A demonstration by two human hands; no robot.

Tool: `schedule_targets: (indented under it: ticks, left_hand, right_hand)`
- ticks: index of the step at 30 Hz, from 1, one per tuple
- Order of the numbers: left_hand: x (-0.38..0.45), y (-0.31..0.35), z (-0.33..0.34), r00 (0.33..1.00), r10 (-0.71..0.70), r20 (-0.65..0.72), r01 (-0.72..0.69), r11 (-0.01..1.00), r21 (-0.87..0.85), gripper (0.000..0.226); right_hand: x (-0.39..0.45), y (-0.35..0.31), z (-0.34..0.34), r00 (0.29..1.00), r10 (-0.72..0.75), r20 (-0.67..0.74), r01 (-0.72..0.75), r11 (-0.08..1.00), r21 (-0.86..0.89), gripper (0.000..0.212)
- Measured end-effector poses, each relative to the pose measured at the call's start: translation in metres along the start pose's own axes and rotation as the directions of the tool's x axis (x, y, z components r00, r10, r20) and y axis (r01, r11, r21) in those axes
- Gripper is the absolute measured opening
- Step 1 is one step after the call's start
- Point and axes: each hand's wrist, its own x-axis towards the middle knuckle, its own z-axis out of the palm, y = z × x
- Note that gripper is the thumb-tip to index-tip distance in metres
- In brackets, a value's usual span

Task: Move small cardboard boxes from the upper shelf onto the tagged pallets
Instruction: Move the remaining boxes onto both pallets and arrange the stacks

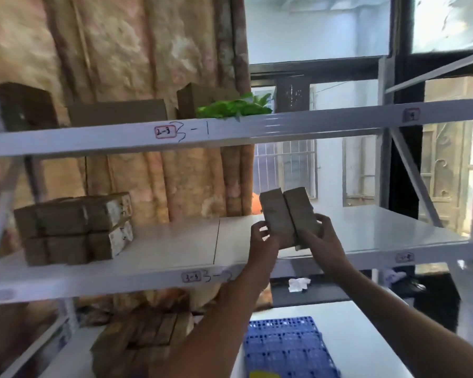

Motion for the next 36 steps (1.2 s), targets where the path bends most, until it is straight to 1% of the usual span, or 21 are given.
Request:
schedule_targets:
  ticks: [5, 7, 9, 14, 17, 20, 22, 25, 29, 31, 33, 36]
  left_hand:
    - [-0.085, 0.016, -0.063, 0.997, 0.049, -0.052, -0.051, 0.998, -0.038, 0.043]
    - [-0.123, 0.012, -0.098, 0.993, 0.068, -0.093, -0.073, 0.996, -0.048, 0.044]
    - [-0.162, 0.001, -0.133, 0.988, 0.079, -0.13, -0.082, 0.996, -0.02, 0.044]
    - [-0.244, -0.035, -0.212, 0.967, -0.029, -0.255, 0.028, 1.0, -0.005, 0.032]
    - [-0.277, -0.059, -0.252, 0.946, -0.091, -0.31, 0.099, 0.995, 0.009, 0.033]
    - [-0.295, -0.074, -0.289, 0.931, -0.177, -0.319, 0.181, 0.983, -0.018, 0.038]
    - [-0.297, -0.08, -0.313, 0.905, -0.214, -0.367, 0.228, 0.974, -0.007, 0.044]
    - [-0.287, -0.089, -0.348, 0.881, -0.229, -0.413, 0.263, 0.965, 0.027, 0.042]
    - [-0.254, -0.1, -0.389, 0.87, -0.226, -0.438, 0.258, 0.966, 0.013, 0.049]
    - [-0.226, -0.113, -0.407, 0.872, -0.244, -0.425, 0.274, 0.962, 0.009, 0.053]
    - [-0.201, -0.126, -0.42, 0.873, -0.277, -0.401, 0.306, 0.952, 0.009, 0.058]
    - [-0.148, -0.153, -0.436, 0.891, -0.253, -0.378, 0.286, 0.958, 0.033, 0.06]
  right_hand:
    - [-0.081, -0.033, 0.024, 0.995, -0.038, 0.096, 0.038, 0.999, 0.01, 0.07]
    - [-0.121, -0.04, 0.043, 0.99, -0.038, 0.133, 0.036, 0.999, 0.019, 0.074]
    - [-0.162, -0.039, 0.066, 0.989, -0.019, 0.15, 0.016, 1.0, 0.017, 0.073]
    - [-0.259, -0.019, 0.124, 0.964, 0.071, 0.257, -0.064, 0.997, -0.038, 0.065]
    - [-0.301, -0.001, 0.158, 0.928, 0.188, 0.322, -0.178, 0.982, -0.062, 0.059]
    - [-0.328, 0.015, 0.195, 0.888, 0.281, 0.365, -0.28, 0.958, -0.057, 0.053]
    - [-0.337, 0.022, 0.22, 0.86, 0.319, 0.398, -0.318, 0.945, -0.071, 0.055]
    - [-0.336, 0.036, 0.257, 0.826, 0.333, 0.454, -0.348, 0.936, -0.053, 0.061]
    - [-0.318, 0.064, 0.311, 0.775, 0.325, 0.541, -0.377, 0.926, -0.016, 0.054]
    - [-0.3, 0.085, 0.338, 0.735, 0.354, 0.579, -0.43, 0.903, -0.006, 0.053]
    - [-0.283, 0.1, 0.354, 0.706, 0.388, 0.593, -0.453, 0.89, -0.043, 0.059]
    - [-0.24, 0.136, 0.387, 0.698, 0.429, 0.573, -0.481, 0.874, -0.068, 0.068]
